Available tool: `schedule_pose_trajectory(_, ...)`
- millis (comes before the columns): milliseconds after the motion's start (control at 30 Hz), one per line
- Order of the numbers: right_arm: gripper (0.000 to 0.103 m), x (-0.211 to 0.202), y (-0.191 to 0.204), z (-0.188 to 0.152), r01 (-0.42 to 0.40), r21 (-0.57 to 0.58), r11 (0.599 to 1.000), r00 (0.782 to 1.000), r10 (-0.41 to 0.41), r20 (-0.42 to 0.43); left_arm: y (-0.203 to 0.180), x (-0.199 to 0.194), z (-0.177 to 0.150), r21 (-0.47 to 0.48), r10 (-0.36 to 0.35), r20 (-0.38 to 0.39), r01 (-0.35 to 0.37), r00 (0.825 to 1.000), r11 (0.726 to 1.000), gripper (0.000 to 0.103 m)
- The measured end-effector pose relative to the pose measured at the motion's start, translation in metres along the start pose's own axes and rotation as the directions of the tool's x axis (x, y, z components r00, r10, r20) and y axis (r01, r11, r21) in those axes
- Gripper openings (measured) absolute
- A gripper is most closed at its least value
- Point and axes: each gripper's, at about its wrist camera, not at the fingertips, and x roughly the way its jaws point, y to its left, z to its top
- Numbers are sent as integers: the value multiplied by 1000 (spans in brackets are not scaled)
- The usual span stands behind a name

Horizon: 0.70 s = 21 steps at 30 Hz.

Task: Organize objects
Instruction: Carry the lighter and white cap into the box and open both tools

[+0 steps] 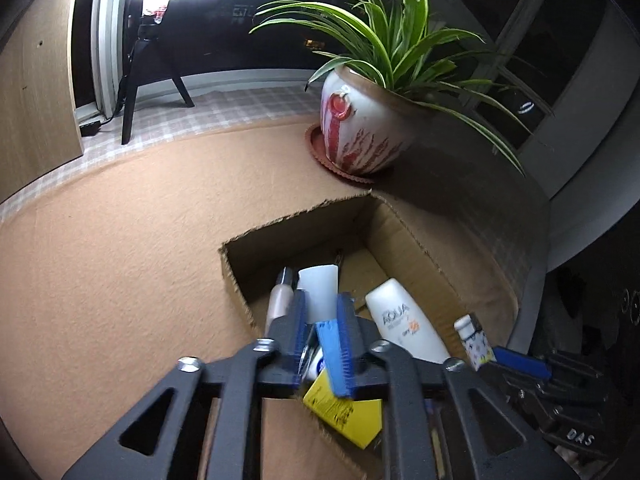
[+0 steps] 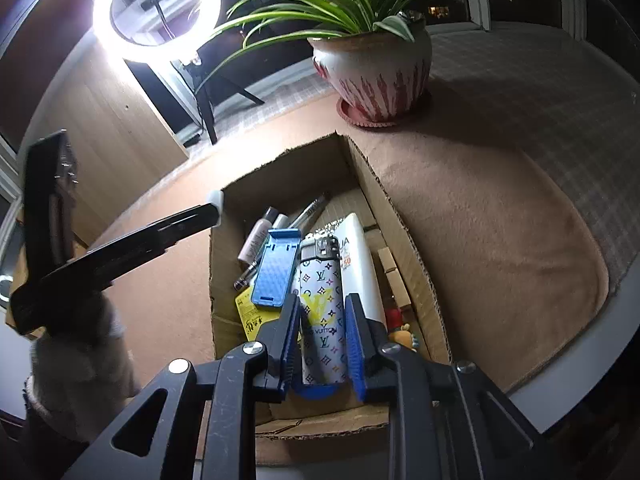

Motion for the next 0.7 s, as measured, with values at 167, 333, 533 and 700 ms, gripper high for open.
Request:
schedule_pose_trajectory(167,57,-10,-3,2,-14,5,1000,1000,14,27,2,3,2,8,10,12,-10,1000,1000,69)
schedule_pose_trajectory(333,57,-13,2,4,-26,-5,1000,999,26,35,12,-1,-2,2,35,10,-35,999,999,69)
schedule_pose_trajectory(533,57,-14,13,4,-27,-13,1000,999,28,35,30,-16,-10,-15,57,6,-57,998,998,69)
schedule_pose_trajectory(700,57,-16,22,1,-31,-17,999,999,32,39,48,-32,-23,-23,106,11,-106,994,994,69)
